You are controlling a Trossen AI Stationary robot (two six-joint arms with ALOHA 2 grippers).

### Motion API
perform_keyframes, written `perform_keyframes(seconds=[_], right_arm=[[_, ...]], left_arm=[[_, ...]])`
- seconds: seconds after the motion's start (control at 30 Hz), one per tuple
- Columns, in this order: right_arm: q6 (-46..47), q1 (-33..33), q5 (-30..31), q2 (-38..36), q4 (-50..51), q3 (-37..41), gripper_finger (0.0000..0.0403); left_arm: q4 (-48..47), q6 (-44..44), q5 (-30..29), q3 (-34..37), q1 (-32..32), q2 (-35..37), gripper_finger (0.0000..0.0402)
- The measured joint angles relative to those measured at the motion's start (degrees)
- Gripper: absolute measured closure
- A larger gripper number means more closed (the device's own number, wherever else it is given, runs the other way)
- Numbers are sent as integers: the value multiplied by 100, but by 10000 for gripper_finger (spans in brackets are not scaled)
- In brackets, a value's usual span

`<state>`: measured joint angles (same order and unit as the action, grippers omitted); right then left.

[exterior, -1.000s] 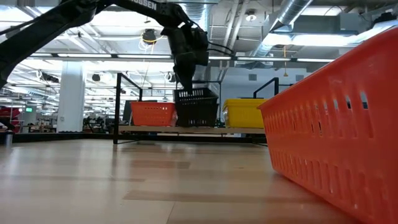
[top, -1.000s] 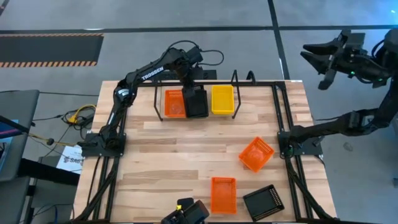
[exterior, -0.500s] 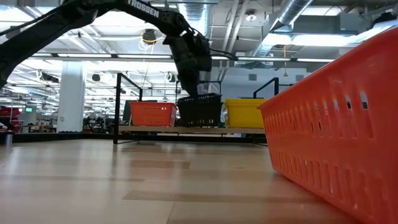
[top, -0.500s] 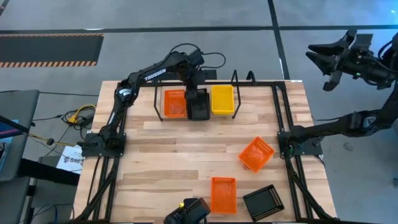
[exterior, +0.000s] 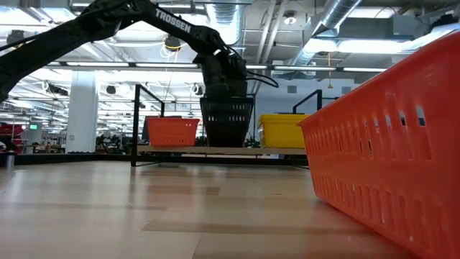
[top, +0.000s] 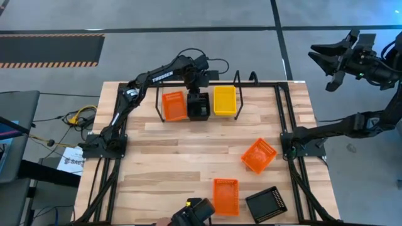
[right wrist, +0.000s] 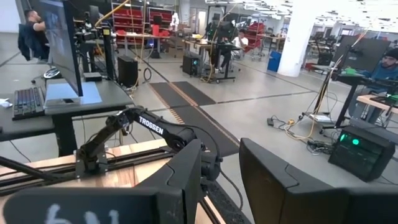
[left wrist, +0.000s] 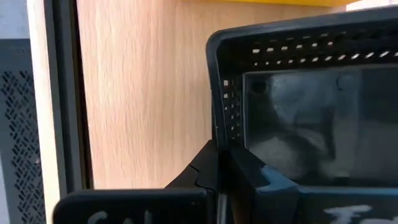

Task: Stack baskets on shelf by color
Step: Stack the left black basket on the black basket on the shelf

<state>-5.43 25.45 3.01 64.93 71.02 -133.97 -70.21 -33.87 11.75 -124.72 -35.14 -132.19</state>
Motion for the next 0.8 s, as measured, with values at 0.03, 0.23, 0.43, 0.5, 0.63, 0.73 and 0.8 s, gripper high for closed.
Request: perform_keyframes(seconds=[0.03, 0.23, 0.43, 0.5, 0.63, 0.73, 0.8], right_arm=[[0, 0, 0, 2, 0, 0, 272], [-2, 0, 0, -2, 0, 0, 272], [-5, 2, 2, -2, 5, 0, 272], [-10, 0, 1, -2, 4, 0, 272], [-57, 1, 2, 0, 5, 0, 272], [-66, 2, 2, -2, 2, 0, 272], [-83, 0, 2, -2, 2, 2, 272]], left_arm=[[-11, -2, -1, -66, 1, -11, 401], [130, -219, -310, -473, 27, -25, 392], [324, -316, -992, -618, 50, -25, 386], [223, -301, -845, -624, 50, -25, 386], [13, -183, -728, -624, 50, -25, 386], [128, -101, -727, -624, 50, -25, 385], [162, -93, -713, -624, 52, -25, 382]])
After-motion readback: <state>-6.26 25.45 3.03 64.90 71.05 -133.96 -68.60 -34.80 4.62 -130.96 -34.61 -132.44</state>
